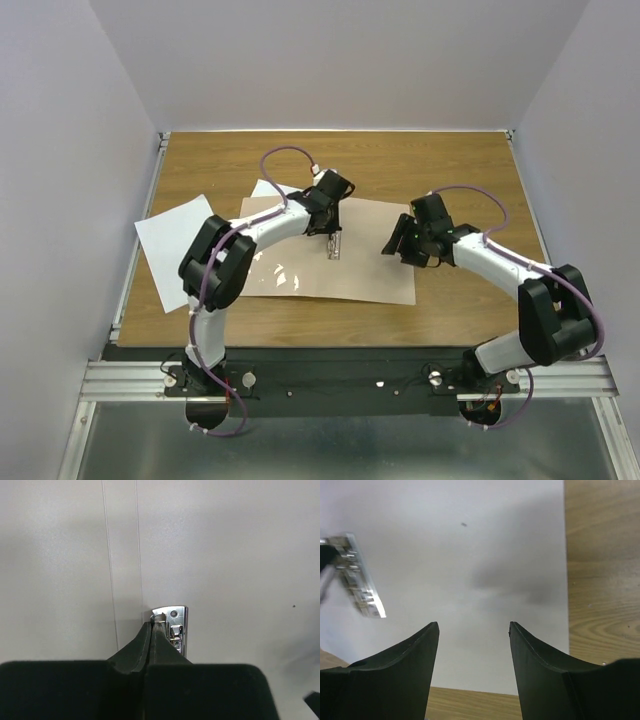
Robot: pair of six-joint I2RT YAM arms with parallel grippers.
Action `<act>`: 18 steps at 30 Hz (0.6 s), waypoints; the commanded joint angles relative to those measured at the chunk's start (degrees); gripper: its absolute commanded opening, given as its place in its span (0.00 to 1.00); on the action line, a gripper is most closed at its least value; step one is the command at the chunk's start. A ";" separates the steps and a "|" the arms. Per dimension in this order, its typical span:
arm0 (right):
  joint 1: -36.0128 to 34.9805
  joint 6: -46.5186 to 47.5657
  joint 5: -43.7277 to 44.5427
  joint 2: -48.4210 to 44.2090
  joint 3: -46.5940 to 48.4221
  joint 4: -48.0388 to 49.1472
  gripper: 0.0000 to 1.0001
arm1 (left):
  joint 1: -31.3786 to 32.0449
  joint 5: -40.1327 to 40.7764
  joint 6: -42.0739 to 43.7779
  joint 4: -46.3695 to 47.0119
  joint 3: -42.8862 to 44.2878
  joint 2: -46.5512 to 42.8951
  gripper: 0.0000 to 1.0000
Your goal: Put the files into the folder
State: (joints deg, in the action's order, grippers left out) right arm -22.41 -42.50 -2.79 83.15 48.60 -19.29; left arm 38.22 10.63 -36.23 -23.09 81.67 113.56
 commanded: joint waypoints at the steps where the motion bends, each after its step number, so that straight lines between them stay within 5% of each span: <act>1: 0.00 -1.35 1.73 1.74 -4.64 2.41 0.67 | -0.16 2.72 -1.21 -0.99 -0.19 -7.12 0.18; 10: 0.00 -2.94 4.37 5.35 -9.83 3.82 0.66 | -0.07 4.04 -2.00 -3.27 -2.30 -12.30 0.25; 15: 0.09 -3.12 5.25 3.68 -11.24 3.91 0.66 | 2.20 3.25 -3.14 -1.87 -12.81 -21.08 0.53; 18: 0.09 -2.50 5.33 3.68 -11.33 3.91 0.66 | 5.36 2.30 -4.72 0.58 -22.03 -27.58 0.54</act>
State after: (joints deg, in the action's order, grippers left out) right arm -22.28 -45.47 -1.41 84.73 40.60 -11.55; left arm 39.31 12.82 -38.76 -23.59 69.67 94.76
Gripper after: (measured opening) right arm 0.663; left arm 0.535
